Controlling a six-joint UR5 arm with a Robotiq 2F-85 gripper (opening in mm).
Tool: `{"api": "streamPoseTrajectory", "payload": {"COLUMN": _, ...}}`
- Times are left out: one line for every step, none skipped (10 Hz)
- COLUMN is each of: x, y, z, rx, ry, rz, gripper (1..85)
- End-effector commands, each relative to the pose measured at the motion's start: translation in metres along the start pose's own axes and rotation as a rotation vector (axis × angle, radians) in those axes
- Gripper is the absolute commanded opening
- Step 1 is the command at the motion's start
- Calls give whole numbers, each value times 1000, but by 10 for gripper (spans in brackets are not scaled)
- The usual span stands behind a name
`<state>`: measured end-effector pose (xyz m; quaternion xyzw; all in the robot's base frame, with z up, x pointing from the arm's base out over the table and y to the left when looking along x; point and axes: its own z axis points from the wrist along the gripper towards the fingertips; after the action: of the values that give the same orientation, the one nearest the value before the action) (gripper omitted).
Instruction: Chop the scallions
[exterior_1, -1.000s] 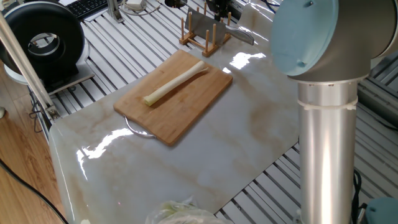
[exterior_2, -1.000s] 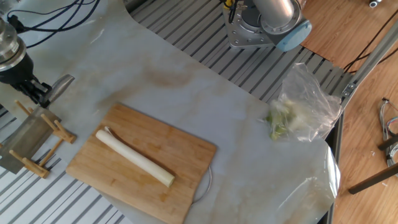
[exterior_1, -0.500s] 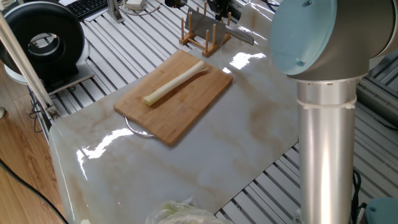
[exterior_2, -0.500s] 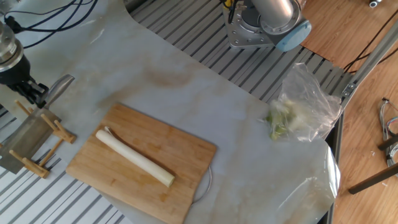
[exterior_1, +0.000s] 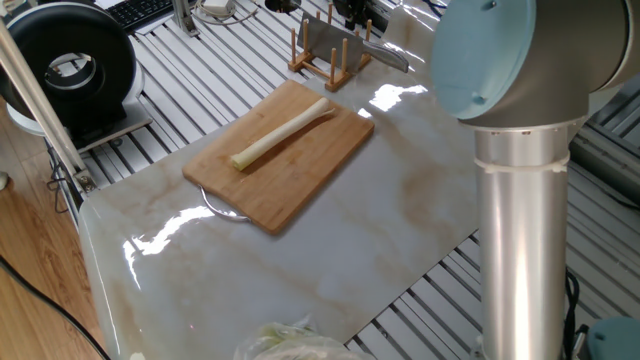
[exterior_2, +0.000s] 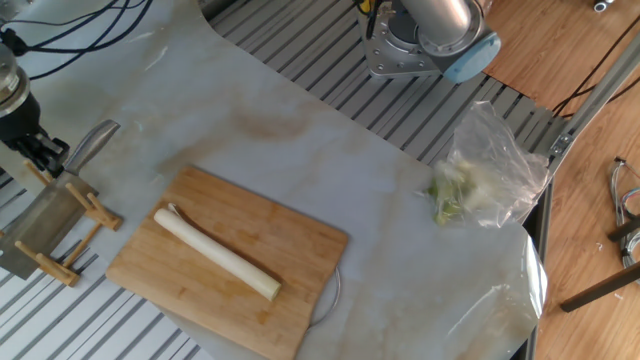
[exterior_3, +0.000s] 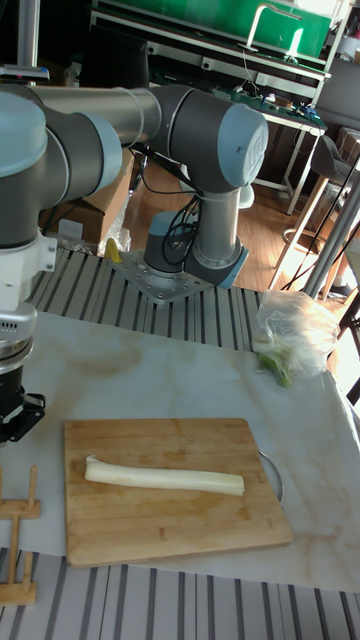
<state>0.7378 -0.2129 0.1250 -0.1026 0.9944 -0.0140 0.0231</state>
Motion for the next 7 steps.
{"api": "streamPoseTrajectory", "payload": {"x": -11, "y": -2, "z": 5, "rx": -5, "ry": -16, "rz": -3, "gripper": 280}}
{"api": "streamPoseTrajectory", "payload": {"x": -13, "y": -2, "z": 5, "rx": -2, "ry": -16, "rz": -3, "gripper": 280}}
{"api": "streamPoseTrajectory", "payload": {"x": -13, "y": -3, "z": 4, "rx": 0, "ry": -14, "rz": -3, "gripper": 280}}
{"api": "streamPoseTrajectory", "payload": {"x": -13, "y": -5, "z": 5, "rx": 3, "ry": -13, "rz": -6, "gripper": 280}}
{"api": "streamPoseTrajectory", "payload": {"x": -14, "y": -7, "z": 6, "rx": 1, "ry": -16, "rz": -9, "gripper": 280}}
{"api": "streamPoseTrajectory", "payload": {"x": -15, "y": -4, "z": 4, "rx": -6, "ry": -18, "rz": -7, "gripper": 280}}
{"api": "streamPoseTrajectory", "payload": {"x": -10, "y": 5, "z": -4, "rx": -29, "ry": -10, "rz": 6, "gripper": 283}}
